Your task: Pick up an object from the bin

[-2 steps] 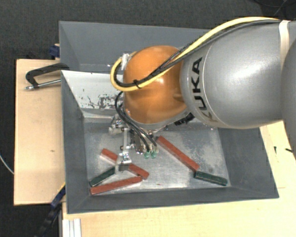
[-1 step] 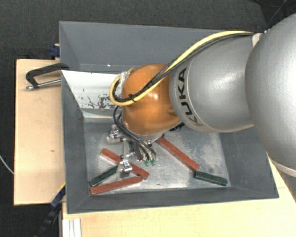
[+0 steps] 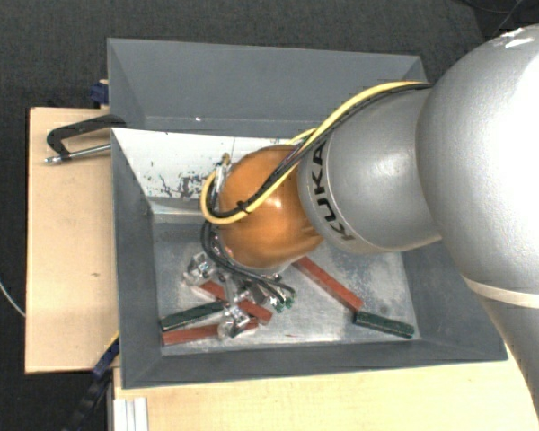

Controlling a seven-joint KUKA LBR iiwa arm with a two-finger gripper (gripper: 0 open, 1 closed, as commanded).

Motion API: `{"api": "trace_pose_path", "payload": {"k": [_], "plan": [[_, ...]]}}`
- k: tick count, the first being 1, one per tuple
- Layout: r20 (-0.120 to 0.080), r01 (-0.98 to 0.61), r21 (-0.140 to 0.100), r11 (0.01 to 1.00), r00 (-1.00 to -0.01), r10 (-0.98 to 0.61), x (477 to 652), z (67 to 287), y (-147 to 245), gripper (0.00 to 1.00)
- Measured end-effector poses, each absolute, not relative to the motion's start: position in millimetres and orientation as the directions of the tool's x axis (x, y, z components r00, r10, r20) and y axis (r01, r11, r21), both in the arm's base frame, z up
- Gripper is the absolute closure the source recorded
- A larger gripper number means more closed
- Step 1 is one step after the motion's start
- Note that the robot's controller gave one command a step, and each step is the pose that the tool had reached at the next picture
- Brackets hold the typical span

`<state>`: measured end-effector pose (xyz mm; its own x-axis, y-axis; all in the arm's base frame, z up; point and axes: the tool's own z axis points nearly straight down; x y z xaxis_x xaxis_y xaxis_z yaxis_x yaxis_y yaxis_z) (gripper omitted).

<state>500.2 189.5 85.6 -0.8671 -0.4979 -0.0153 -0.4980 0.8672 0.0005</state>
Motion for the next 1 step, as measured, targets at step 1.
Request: {"api": "trace_pose_path", "payload": {"k": [1], "plan": [[-0.015,-0.498,0.001,0.867,-0.867,-0.498,500.2,85.6,189.5,1.00]]}}
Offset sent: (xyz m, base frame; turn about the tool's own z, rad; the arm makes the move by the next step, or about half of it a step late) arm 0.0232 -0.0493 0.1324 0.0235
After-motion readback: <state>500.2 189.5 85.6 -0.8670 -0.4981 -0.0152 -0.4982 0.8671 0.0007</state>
